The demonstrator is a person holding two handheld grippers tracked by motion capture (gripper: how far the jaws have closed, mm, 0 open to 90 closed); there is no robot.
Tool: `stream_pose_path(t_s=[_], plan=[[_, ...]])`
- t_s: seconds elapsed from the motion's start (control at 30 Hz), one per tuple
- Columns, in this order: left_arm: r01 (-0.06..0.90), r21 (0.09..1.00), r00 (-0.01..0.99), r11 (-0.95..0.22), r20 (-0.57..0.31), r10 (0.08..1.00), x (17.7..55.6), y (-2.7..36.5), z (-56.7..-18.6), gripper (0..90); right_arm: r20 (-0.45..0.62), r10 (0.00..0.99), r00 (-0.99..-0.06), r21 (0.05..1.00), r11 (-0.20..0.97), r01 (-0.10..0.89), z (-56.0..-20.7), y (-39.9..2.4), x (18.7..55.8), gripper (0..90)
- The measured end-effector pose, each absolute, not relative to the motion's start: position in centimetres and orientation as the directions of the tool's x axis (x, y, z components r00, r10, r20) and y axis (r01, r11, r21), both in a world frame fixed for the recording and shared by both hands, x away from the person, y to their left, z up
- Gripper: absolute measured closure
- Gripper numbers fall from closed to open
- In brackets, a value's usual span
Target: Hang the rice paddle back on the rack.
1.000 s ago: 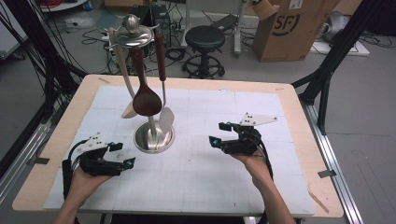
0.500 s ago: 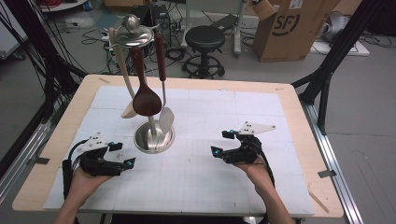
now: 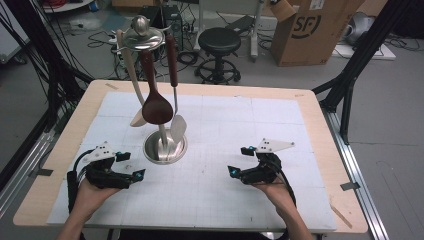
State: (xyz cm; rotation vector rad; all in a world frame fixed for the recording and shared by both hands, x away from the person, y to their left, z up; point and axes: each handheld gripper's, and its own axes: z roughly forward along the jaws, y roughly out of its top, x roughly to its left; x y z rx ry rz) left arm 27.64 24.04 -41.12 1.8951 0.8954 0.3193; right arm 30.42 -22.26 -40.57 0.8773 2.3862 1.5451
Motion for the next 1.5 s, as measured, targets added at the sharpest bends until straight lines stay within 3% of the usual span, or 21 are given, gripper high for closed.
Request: stream_pose_path(t_s=[0.53,0.6,1.5], plan=[[0.444,0.86,0.696,-0.251,-0.154,0.701,27.7,23.9,-41.1,11.9,0.179,0.592,-0.786,0.863,0.29,0.414,-42.3,-24.6,28.8,8.0],[0.445,0.86,0.696,-0.249,-0.157,0.701,27.7,23.9,-41.1,11.8,0.183,0.602,-0.777,0.86,0.284,0.423,-42.5,-24.9,28.6,0.0],[0.456,0.844,0.711,-0.282,-0.155,0.686,27.8,23.4,-41.4,6.9,0.199,0.672,-0.713,0.863,0.225,0.453,-43.2,-28.9,25.9,0.0]])
